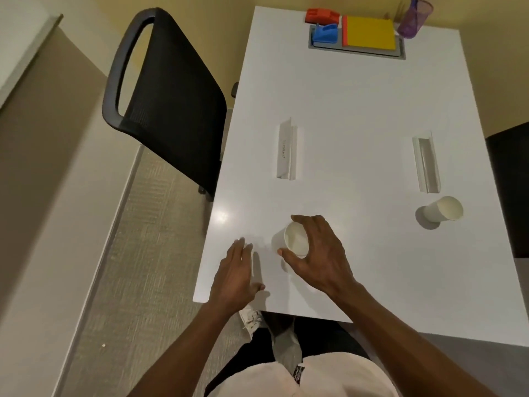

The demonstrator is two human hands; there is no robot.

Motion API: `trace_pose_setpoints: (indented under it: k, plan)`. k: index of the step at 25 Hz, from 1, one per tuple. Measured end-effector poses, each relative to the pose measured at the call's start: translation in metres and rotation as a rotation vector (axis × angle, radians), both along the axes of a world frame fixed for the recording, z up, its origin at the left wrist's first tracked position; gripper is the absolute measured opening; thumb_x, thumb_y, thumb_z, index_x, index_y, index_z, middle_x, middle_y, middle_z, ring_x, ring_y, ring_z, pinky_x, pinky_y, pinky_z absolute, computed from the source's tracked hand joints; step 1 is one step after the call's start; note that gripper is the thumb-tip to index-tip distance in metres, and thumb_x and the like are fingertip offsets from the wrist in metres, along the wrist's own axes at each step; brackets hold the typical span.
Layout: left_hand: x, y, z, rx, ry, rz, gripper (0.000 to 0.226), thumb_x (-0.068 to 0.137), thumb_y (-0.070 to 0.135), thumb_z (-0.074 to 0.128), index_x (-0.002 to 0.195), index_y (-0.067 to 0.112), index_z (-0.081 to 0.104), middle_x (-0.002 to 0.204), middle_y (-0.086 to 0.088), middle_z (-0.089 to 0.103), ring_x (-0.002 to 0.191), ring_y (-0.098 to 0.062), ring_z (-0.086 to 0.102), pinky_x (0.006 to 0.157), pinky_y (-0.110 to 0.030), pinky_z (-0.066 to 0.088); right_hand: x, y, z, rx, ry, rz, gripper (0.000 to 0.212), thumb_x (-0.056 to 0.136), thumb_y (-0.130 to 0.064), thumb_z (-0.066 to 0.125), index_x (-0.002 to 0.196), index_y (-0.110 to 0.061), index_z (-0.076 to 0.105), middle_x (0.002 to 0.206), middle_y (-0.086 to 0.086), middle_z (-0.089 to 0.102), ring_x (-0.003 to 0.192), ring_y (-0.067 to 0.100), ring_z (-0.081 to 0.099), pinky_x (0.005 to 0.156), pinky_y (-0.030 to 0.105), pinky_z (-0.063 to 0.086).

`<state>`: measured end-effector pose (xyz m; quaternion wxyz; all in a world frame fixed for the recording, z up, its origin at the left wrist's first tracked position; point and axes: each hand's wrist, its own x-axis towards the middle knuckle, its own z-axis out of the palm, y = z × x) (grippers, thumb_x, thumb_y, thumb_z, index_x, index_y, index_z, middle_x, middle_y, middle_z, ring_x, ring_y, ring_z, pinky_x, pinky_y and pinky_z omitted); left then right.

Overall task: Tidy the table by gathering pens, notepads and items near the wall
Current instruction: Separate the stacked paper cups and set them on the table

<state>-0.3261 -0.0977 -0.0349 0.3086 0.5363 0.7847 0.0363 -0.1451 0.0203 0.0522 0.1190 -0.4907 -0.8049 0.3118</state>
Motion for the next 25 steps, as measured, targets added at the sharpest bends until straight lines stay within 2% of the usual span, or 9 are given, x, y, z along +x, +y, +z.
trace_pose_setpoints:
  k: [2,3,6,9,12,17,25]
  plan:
    - [-0.018,0.004,-0.016,-0.029,0.073,-0.051,0.128,0.082,0.062,0.085,0.170,0.008,0.008,0.181,-0.016,-0.008,0.168,-0.035,-0.006,0.134,-0.055,0.021,-0.012,0.009,-0.006,0.037,-0.037,-0.032,0.080,0.079,-0.052,0.085,0.145,-0.019,0.053,0.135,0.003,0.057,0.120,0.025,0.059,0.092,0.041,0.058]
    - [-0.024,0.005,-0.023,-0.033,0.109,-0.079,0.133,0.081,0.066,0.083,0.170,0.007,0.004,0.179,-0.019,-0.015,0.167,-0.037,-0.014,0.135,-0.054,0.015,-0.017,0.014,-0.010,0.047,-0.059,-0.039,0.081,0.078,-0.053,0.085,0.145,-0.019,0.053,0.134,0.005,0.057,0.120,0.026,0.059,0.090,0.042,0.058]
    - [-0.028,0.009,-0.039,-0.055,0.169,-0.120,0.145,0.076,0.068,0.086,0.170,0.004,-0.003,0.175,-0.024,-0.026,0.163,-0.043,-0.024,0.132,-0.053,-0.001,-0.029,0.034,-0.023,0.054,-0.139,-0.029,0.083,0.078,-0.054,0.085,0.146,-0.021,0.051,0.133,0.006,0.054,0.122,0.028,0.057,0.088,0.044,0.058]
    - [-0.027,0.012,-0.052,-0.086,0.151,-0.133,0.152,0.072,0.067,0.090,0.169,0.003,-0.009,0.172,-0.027,-0.033,0.160,-0.046,-0.030,0.128,-0.053,-0.008,-0.038,0.062,-0.037,0.068,-0.207,-0.012,0.084,0.076,-0.054,0.085,0.147,-0.024,0.049,0.132,0.006,0.053,0.123,0.028,0.055,0.087,0.045,0.057]
    - [-0.025,0.014,-0.062,-0.096,0.136,-0.134,0.154,0.072,0.066,0.090,0.168,0.003,-0.012,0.170,-0.027,-0.035,0.159,-0.046,-0.031,0.129,-0.053,-0.008,-0.049,0.087,-0.049,0.088,-0.251,-0.009,0.085,0.075,-0.053,0.087,0.145,-0.024,0.049,0.129,0.007,0.053,0.122,0.030,0.055,0.086,0.047,0.057]
    - [-0.021,0.018,-0.064,-0.154,0.175,-0.146,0.151,0.075,0.065,0.088,0.167,-0.001,-0.013,0.169,-0.034,-0.032,0.158,-0.050,-0.029,0.135,-0.060,0.002,-0.070,0.109,-0.065,0.129,-0.287,0.056,0.087,0.073,-0.052,0.089,0.144,-0.023,0.049,0.127,0.010,0.055,0.119,0.032,0.056,0.082,0.047,0.058]
    - [-0.019,0.024,-0.055,-0.209,0.225,-0.188,0.148,0.080,0.061,0.086,0.165,-0.006,-0.014,0.167,-0.039,-0.031,0.158,-0.055,-0.026,0.134,-0.063,0.010,-0.082,0.117,-0.080,0.090,-0.344,0.097,0.088,0.075,-0.050,0.088,0.147,-0.020,0.047,0.132,0.011,0.053,0.124,0.032,0.053,0.084,0.048,0.058]
